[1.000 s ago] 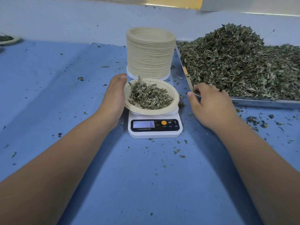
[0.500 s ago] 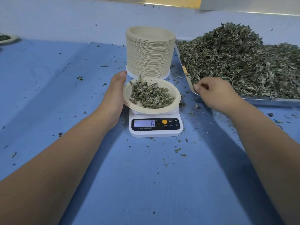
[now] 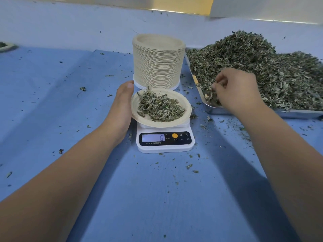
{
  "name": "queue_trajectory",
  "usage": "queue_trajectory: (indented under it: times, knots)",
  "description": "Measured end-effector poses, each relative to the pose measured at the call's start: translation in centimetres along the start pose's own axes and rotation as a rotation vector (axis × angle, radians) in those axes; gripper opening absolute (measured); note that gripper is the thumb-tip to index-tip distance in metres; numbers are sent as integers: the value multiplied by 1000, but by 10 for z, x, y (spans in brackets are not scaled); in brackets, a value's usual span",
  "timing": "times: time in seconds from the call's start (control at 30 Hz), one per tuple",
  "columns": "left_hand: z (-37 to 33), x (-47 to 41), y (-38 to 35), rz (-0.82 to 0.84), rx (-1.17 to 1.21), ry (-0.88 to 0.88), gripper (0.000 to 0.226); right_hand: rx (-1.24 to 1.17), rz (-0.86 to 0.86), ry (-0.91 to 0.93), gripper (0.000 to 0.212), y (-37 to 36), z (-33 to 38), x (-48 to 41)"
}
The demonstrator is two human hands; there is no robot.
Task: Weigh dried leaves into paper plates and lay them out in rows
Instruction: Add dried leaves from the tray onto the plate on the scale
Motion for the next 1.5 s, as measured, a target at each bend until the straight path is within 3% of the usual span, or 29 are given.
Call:
queue_trajectory:
  times: [0.13,0.27,0.43,0.6,0.7,0.8,0.97,1.1,1.2,1.27,1.37,1.5]
  knots:
    - [1,0,0,-10,-11,4,25,-226,-32,37,9,8,33,9]
    - [0,0,0,-8,2,24,34,-407,39,154,9,3,76,24]
    - [-1,1,0,-25,12,29,42,-95,269,322,22,-24,98,38]
    - [-3,1,-1,-21,-7,-5,34,-119,310,348,33,-26,89,47]
    - [-5,2,-3,-12,-40,-4,31,136,255,450,53,-29,92,59]
    - [-6,4,-2,-9,-57,-2,35,206,255,404,56,-29,92,60]
    - [-7,5,-1,-3,-87,-23,37,12,182,359,43,-17,77,62]
    - [-5,4,-1,3,-103,-10,42,-18,73,236,20,-7,37,71]
    - [-5,4,0,-6,-113,-10,51,22,133,111,14,-10,13,79]
    - [-4,4,1,-13,-114,-2,54,91,177,86,21,-13,5,83]
    - [-4,3,2,-31,-84,7,52,216,267,70,34,-23,1,85]
    - [-4,3,2,-29,-80,2,47,248,350,50,30,-31,2,85]
Point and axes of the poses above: each hand's wrist, its own x-axis away from the middle knuckle, its own y-axis out of the back of the hand, z = x × y, the point moved 4 cm from there along -x, towards the middle knuckle, and after that the axes turned 11 degrees about -y, right-handed, at the moved point
